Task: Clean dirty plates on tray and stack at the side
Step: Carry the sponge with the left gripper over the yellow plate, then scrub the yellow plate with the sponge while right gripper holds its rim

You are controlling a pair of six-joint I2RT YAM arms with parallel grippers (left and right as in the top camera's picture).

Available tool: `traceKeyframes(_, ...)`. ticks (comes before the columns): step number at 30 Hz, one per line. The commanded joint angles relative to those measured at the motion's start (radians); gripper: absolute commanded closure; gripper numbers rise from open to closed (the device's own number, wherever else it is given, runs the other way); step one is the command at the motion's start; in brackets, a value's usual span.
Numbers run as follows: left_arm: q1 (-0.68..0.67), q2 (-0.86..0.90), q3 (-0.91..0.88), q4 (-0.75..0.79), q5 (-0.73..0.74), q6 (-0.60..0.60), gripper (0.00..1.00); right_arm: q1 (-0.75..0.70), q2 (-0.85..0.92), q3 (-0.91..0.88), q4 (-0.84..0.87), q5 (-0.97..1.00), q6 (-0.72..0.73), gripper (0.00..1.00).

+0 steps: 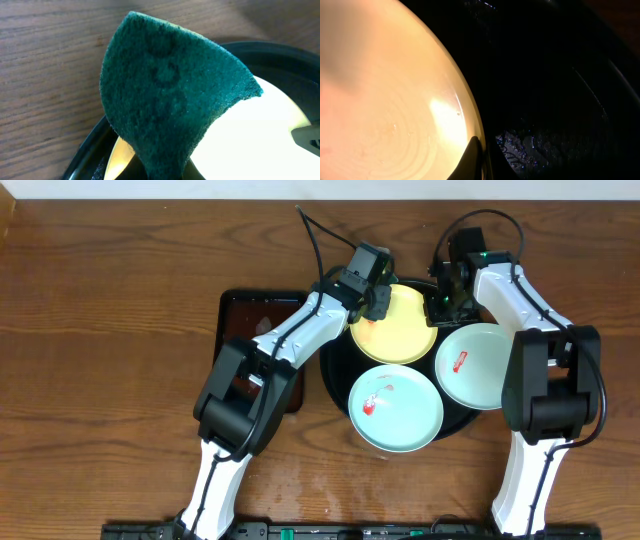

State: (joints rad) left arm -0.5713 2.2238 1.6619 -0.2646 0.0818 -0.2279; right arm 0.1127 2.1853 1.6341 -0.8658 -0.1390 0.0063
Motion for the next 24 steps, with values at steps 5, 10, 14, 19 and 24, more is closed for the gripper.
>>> traceKeyframes(5, -0.002, -0.009, 0.021, -0.092, -0.015, 0.005, 0.93, 0.011, 0.010, -0.007, 0.000, -0.008, -0.023, 0.99)
traceKeyframes(10, -0.002, 0.003, 0.019, -0.119, -0.015, -0.034, 0.92, 0.011, 0.010, -0.008, 0.000, -0.008, -0.023, 0.99)
traceKeyframes(14, -0.002, 0.043, 0.018, -0.100, -0.016, -0.035, 0.93, 0.011, 0.010, -0.007, 0.000, -0.008, -0.023, 0.99)
traceKeyframes(19, -0.003, 0.092, 0.018, -0.082, -0.015, -0.035, 0.92, 0.011, 0.010, -0.007, 0.002, -0.008, -0.023, 0.99)
traceKeyframes(24, -0.003, 0.108, 0.017, -0.083, -0.014, -0.035, 0.92, 0.011, 0.010, -0.008, 0.002, -0.008, -0.023, 0.99)
